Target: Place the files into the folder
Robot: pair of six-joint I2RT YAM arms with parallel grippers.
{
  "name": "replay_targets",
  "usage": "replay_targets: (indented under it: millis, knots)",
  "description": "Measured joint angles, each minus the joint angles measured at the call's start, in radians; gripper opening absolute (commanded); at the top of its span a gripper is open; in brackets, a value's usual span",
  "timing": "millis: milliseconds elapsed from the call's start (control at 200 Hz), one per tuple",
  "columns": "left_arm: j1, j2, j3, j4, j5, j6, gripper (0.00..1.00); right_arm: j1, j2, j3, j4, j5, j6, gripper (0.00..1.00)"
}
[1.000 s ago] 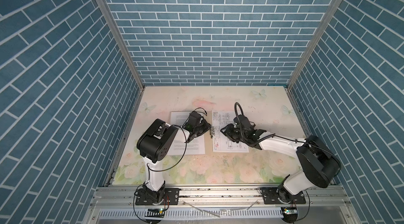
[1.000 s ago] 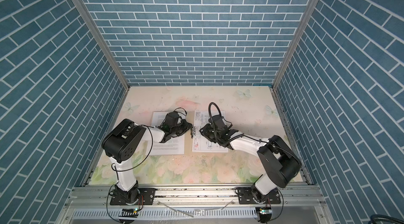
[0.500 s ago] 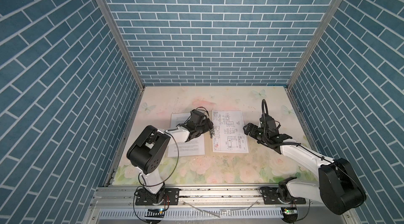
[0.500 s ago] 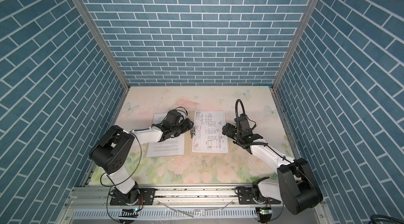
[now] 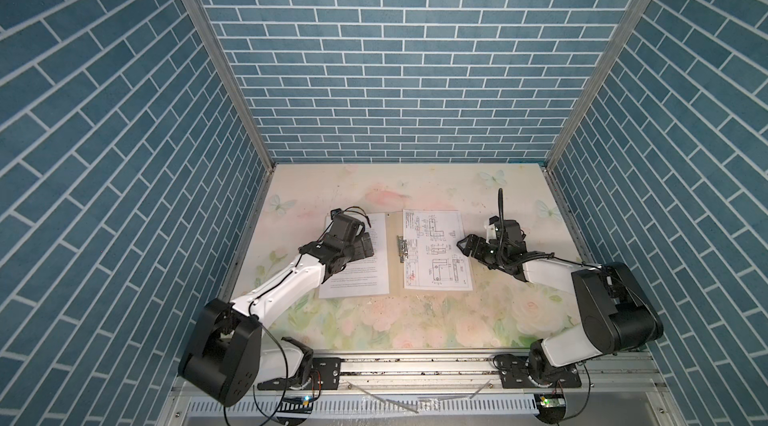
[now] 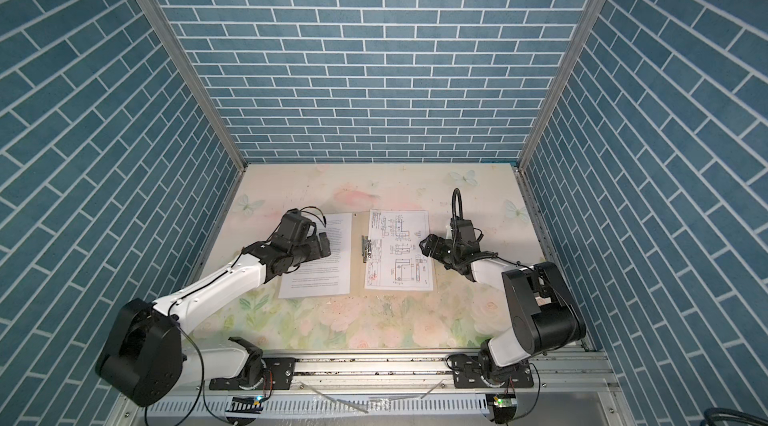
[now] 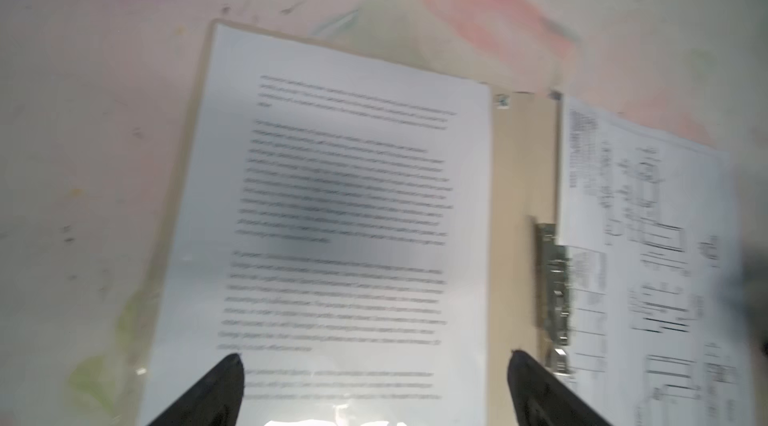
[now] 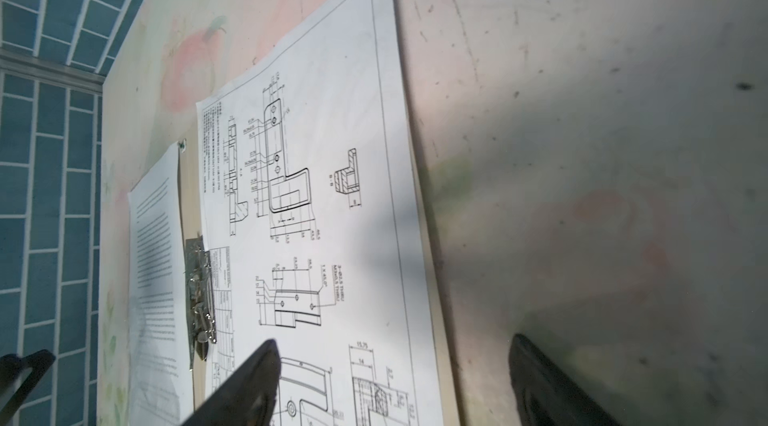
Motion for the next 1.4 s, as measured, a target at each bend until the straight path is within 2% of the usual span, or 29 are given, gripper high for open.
replay_targets:
  millis: [175,330,565,965,1400]
  knots:
    - [0.186,-0.082,-0.112,-0.050,0.037,0.078,1.00,-0.002,0.038,0.002,0.069,-0.035,0.001,0.82]
    - [0.300,-0.040,-0.142,-0.054,0.109,0.111,1.00,-0.002,0.050,0.002,0.091,-0.045,0.010,0.80]
    - [0.344,0.064,-0.144,0.004,0.178,0.141,1.00,-0.002,0.050,0.003,0.085,-0.045,0.011,0.78]
    - [0.377,0.122,-0.145,0.194,0.319,0.185,1.00,-0.007,0.062,0.012,0.074,-0.072,0.010,0.74]
    - [0.385,0.134,-0.141,0.224,0.429,0.188,0.98,-0.034,0.099,0.026,0.101,-0.127,0.008,0.69]
